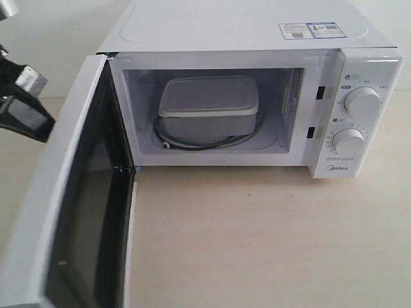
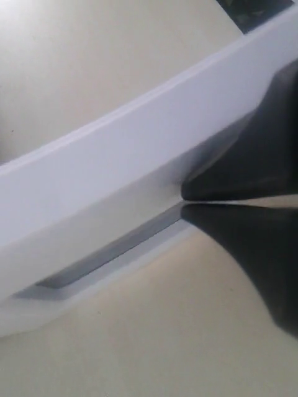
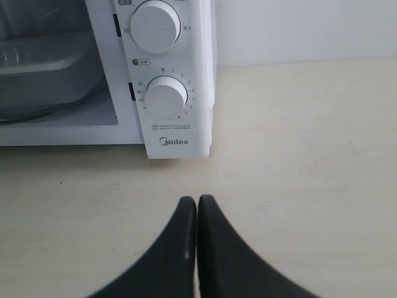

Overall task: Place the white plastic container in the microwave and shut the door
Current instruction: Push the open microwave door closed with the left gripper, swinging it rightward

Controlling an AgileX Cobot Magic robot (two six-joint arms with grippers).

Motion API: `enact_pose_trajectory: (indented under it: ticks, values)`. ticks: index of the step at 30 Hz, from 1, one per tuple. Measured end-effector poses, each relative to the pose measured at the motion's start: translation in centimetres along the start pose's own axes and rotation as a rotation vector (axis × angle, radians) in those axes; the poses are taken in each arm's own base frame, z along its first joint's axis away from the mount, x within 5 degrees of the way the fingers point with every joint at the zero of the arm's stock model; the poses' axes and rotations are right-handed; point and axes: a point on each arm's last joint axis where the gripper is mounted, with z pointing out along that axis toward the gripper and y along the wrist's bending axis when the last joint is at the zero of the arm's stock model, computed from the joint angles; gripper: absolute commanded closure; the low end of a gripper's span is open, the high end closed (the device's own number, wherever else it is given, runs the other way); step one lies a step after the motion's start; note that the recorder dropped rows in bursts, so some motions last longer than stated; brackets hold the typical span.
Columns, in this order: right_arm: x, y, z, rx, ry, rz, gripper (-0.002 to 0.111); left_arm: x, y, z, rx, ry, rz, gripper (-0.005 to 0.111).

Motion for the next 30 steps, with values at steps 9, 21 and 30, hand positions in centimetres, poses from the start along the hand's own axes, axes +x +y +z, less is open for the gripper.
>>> enact_pose_trajectory:
  ticks: [9,21,30]
  values:
    - [0.0,0.0,0.0,0.000,0.000,0.000,0.108,-2.6,-4.4,3.5,0.139,-0.145,0.134,0.102]
    - [0.0,0.0,0.0,-0.001,0.000,0.002,0.108,-6.1,-4.2,8.2,0.093,-0.360,0.165,0.102]
    - [0.0,0.0,0.0,-0.001,0.000,0.002,0.108,-6.9,-3.5,9.0,0.029,-0.431,0.170,0.102]
